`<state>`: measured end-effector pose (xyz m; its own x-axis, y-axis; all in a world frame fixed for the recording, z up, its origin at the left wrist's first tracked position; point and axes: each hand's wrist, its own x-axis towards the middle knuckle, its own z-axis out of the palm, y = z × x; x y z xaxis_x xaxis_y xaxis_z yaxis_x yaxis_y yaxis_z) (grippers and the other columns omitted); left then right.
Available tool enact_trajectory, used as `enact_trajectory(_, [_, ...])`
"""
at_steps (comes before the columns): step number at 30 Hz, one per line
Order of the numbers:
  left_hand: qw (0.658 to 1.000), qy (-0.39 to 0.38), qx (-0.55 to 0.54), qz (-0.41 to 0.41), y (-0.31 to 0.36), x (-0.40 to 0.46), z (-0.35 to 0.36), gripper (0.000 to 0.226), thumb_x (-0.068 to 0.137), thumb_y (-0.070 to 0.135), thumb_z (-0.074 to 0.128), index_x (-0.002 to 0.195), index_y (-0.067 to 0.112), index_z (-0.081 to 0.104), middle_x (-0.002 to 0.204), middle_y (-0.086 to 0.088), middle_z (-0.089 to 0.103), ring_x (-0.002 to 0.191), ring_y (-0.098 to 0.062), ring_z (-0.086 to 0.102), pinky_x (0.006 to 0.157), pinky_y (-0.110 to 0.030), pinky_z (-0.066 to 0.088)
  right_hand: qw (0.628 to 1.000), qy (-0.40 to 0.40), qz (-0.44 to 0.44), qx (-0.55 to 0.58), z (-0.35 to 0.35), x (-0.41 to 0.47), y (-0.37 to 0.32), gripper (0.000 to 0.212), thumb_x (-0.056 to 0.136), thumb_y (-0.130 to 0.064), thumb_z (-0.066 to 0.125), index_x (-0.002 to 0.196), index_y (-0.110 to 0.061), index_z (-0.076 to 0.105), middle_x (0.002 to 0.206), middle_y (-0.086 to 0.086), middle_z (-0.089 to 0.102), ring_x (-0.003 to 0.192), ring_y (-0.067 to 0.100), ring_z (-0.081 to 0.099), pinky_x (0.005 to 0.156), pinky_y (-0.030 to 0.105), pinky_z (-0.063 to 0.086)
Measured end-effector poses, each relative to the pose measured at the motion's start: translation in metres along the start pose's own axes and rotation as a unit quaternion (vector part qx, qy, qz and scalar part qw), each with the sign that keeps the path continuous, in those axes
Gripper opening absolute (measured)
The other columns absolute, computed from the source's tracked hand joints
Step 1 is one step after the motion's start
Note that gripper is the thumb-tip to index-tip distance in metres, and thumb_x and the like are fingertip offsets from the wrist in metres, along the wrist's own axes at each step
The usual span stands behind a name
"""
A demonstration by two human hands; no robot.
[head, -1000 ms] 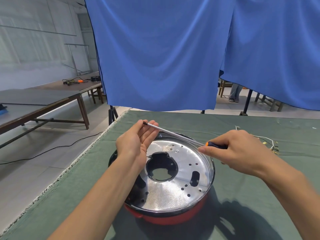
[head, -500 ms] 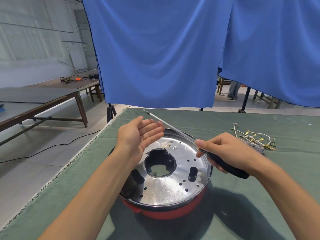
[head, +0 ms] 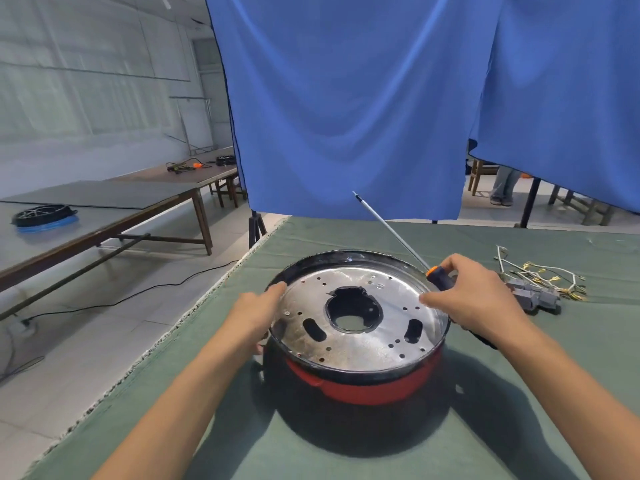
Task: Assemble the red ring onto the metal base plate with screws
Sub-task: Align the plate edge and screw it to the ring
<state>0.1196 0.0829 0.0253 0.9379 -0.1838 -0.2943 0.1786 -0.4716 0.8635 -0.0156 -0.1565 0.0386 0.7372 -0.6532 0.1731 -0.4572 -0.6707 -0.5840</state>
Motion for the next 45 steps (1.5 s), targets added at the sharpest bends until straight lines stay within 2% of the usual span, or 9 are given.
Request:
enact_trajectory(3, [0.998, -0.048, -0.019, -0.018, -0.006, -0.007, 0.005, 0.039, 0.092, 0.052, 0.046, 0.092, 0.016, 0.06, 0.065, -0.002, 0.062, 0.054, -0.017, 0.056, 0.054, -0.026, 0.049, 0.999, 0.032, 0.003, -0.012, 0.003, -0.004, 0.001, 0.028, 0.069, -0.028, 0.07, 0.09, -0.027, 0.051, 0.083, -0.002, 0.061, 0.078, 0.026, 0.058, 0.064, 0.034, 0.045])
enact_trajectory(10, [0.989, -0.075, -0.127, -0.017, 0.002, -0.011, 0.007, 0.002, 0.084, 0.013, 0.056, 0.084, 0.012, 0.055, 0.073, -0.009, 0.049, 0.058, -0.024, 0.051, 0.058, -0.034, 0.052, 0.998, 0.057, 0.004, -0.025, 0.004, -0.003, 0.004, 0.017, 0.073, -0.026, 0.066, 0.084, -0.025, 0.053, 0.079, -0.001, 0.06, 0.077, 0.028, 0.055, 0.058, 0.031, 0.034])
enact_trajectory(14, [0.973, -0.059, -0.219, 0.042, 0.015, -0.008, 0.018, 0.01, 0.083, 0.007, 0.051, 0.075, 0.012, 0.055, 0.065, -0.004, 0.051, 0.057, -0.019, 0.046, 0.044, -0.025, 0.044, 0.998, 0.066, -0.013, -0.018, -0.004, -0.001, 0.008, 0.015, 0.073, -0.027, 0.067, 0.082, -0.024, 0.055, 0.078, -0.002, 0.062, 0.076, 0.027, 0.056, 0.056, 0.031, 0.034])
enact_trajectory(19, [0.944, -0.011, -0.307, 0.124, 0.033, 0.006, 0.037, 0.01, 0.076, 0.003, 0.047, 0.07, 0.011, 0.045, 0.074, -0.01, 0.039, 0.076, -0.026, 0.033, 0.065, -0.037, 0.027, 0.989, 0.135, -0.038, -0.044, -0.012, 0.0, 0.008, 0.013, 0.075, -0.03, 0.065, 0.086, -0.026, 0.058, 0.079, -0.003, 0.063, 0.075, 0.026, 0.054, 0.058, 0.031, 0.034])
enact_trajectory(29, [0.926, -0.075, -0.333, 0.161, 0.029, 0.03, 0.046, 0.023, 0.084, 0.016, 0.061, 0.098, -0.001, 0.065, 0.087, -0.015, 0.063, 0.078, -0.026, 0.057, 0.075, -0.038, 0.042, 0.991, 0.12, -0.052, -0.007, 0.001, 0.006, 0.02, 0.017, 0.07, -0.016, 0.069, 0.079, -0.026, 0.059, 0.073, -0.009, 0.062, 0.072, 0.025, 0.055, 0.057, 0.033, 0.037])
enact_trajectory(34, [0.925, -0.157, -0.328, 0.112, 0.019, 0.029, 0.051, 0.015, 0.084, 0.016, 0.051, 0.091, 0.008, 0.062, 0.075, -0.008, 0.066, 0.054, -0.018, 0.062, 0.049, -0.026, 0.049, 0.992, 0.099, -0.068, 0.029, 0.003, 0.004, 0.022, 0.028, 0.067, -0.005, 0.066, 0.076, -0.029, 0.056, 0.071, -0.014, 0.059, 0.069, 0.014, 0.054, 0.056, 0.031, 0.038])
enact_trajectory(37, [0.911, -0.168, -0.361, 0.109, 0.018, 0.028, 0.054, 0.025, 0.083, 0.017, 0.046, 0.1, 0.004, 0.06, 0.087, -0.017, 0.06, 0.06, -0.024, 0.057, 0.055, -0.03, 0.046, 0.991, 0.097, -0.087, 0.041, 0.0, 0.004, 0.022, 0.034, 0.066, -0.002, 0.067, 0.072, -0.032, 0.052, 0.065, -0.018, 0.055, 0.065, 0.001, 0.051, 0.053, 0.027, 0.034])
enact_trajectory(42, [0.926, -0.138, -0.322, 0.139, 0.02, 0.029, 0.053, 0.027, 0.084, 0.024, 0.047, 0.098, 0.003, 0.057, 0.059, -0.014, 0.047, 0.041, -0.026, 0.04, 0.039, -0.023, 0.032, 0.987, 0.105, -0.113, 0.038, -0.001, 0.006, 0.023, 0.037, 0.068, -0.001, 0.069, 0.072, -0.032, 0.049, 0.068, -0.017, 0.054, 0.067, 0.001, 0.05, 0.053, 0.026, 0.033])
enact_trajectory(45, [0.926, -0.142, -0.319, 0.145, 0.021, 0.028, 0.052, 0.046, 0.071, 0.029, 0.054, 0.103, -0.004, 0.057, 0.068, -0.019, 0.048, 0.047, -0.028, 0.042, 0.043, -0.025, 0.03, 0.985, 0.12, -0.12, 0.035, -0.002, 0.007, 0.025, 0.036, 0.068, -0.002, 0.07, 0.072, -0.031, 0.048, 0.068, -0.017, 0.054, 0.067, 0.001, 0.05, 0.052, 0.025, 0.032])
